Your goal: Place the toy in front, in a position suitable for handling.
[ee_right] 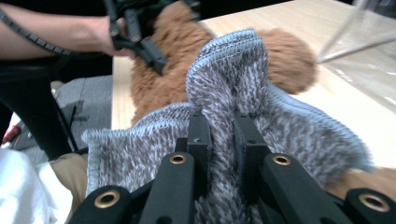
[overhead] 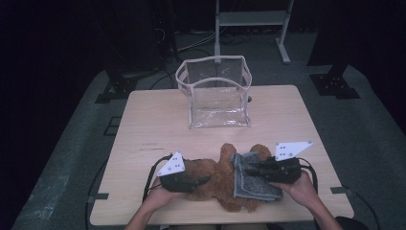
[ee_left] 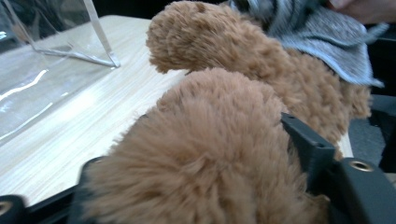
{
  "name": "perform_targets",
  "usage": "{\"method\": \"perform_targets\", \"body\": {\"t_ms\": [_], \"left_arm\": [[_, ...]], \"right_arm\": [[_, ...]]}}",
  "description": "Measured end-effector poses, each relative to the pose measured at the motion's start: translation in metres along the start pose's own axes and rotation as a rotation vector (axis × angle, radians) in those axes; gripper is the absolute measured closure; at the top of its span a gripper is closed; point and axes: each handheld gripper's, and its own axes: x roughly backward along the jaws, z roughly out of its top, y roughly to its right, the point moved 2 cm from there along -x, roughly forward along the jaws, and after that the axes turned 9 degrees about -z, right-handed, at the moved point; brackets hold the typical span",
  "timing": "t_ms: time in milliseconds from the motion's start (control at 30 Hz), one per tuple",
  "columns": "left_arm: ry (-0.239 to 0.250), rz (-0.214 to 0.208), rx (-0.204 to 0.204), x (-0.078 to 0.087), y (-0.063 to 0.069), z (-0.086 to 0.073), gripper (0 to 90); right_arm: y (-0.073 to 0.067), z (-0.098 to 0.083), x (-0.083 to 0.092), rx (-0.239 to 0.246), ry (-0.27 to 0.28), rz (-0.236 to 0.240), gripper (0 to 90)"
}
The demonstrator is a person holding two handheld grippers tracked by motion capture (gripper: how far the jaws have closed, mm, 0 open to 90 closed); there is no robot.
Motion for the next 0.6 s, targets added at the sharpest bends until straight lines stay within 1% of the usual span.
{"method": "perform_targets", "body": {"t_ms": [67, 133, 167, 200, 233, 267, 300, 333, 367, 400, 467, 500, 533, 567, 600], "left_arm": [[0.002, 0.002, -0.004, 0.001, 0.001, -0.001, 38.7], [0.008, 0.006, -0.006, 0.001, 0.002, -0.001, 38.5], [0.011, 0.007, -0.007, 0.001, 0.001, -0.001, 38.2], [0.012, 0.008, -0.007, 0.001, 0.001, -0.001, 38.1], [0.012, 0.009, -0.009, 0.001, 0.002, -0.001, 38.0], [0.012, 0.009, -0.012, 0.001, 0.002, -0.001, 38.0], [0.011, 0.010, -0.015, 0.001, 0.002, -0.001, 38.0], [0.010, 0.013, -0.019, 0.001, 0.003, -0.001, 37.9], [0.008, 0.014, -0.022, 0.001, 0.003, -0.001, 37.8], [0.005, 0.015, -0.023, 0.001, 0.004, -0.001, 37.8], [0.005, 0.018, -0.031, 0.002, 0.005, -0.001, 37.9], [0.008, 0.020, -0.031, 0.002, 0.006, -0.002, 37.9], [0.012, 0.022, -0.032, 0.002, 0.006, -0.002, 37.9], [0.012, 0.023, -0.033, 0.001, 0.006, -0.002, 37.9], [0.012, 0.024, -0.035, 0.001, 0.006, -0.002, 37.9]], "right_arm": [[0.013, -0.006, 0.009, -0.026, -0.012, -0.049, 78.8], [0.027, -0.013, 0.018, -0.074, -0.021, -0.094, 78.7], [0.031, -0.015, 0.022, -0.091, -0.026, -0.109, 78.7], [0.032, -0.015, 0.026, -0.102, -0.020, -0.113, 78.6], [0.031, -0.014, 0.028, -0.102, -0.009, -0.107, 78.5], [0.027, -0.009, 0.028, -0.096, 0.007, -0.092, 78.3], [0.021, -0.003, 0.025, -0.085, 0.020, -0.064, 77.9], [0.017, 0.001, 0.022, -0.079, 0.024, -0.046, 77.8], [0.005, 0.011, 0.008, -0.049, 0.013, -0.003, 77.8], [0.005, 0.011, 0.008, -0.049, 0.013, -0.003, 77.8], [-0.003, 0.015, -0.004, -0.010, -0.012, 0.010, 77.9], [-0.003, 0.015, -0.007, -0.003, -0.019, 0.004, 78.1], [0.007, 0.011, -0.006, -0.036, -0.006, -0.014, 78.4], [0.007, 0.011, -0.006, -0.036, -0.006, -0.014, 78.4], [0.013, 0.009, -0.004, -0.048, -0.006, -0.036, 78.6]]}}
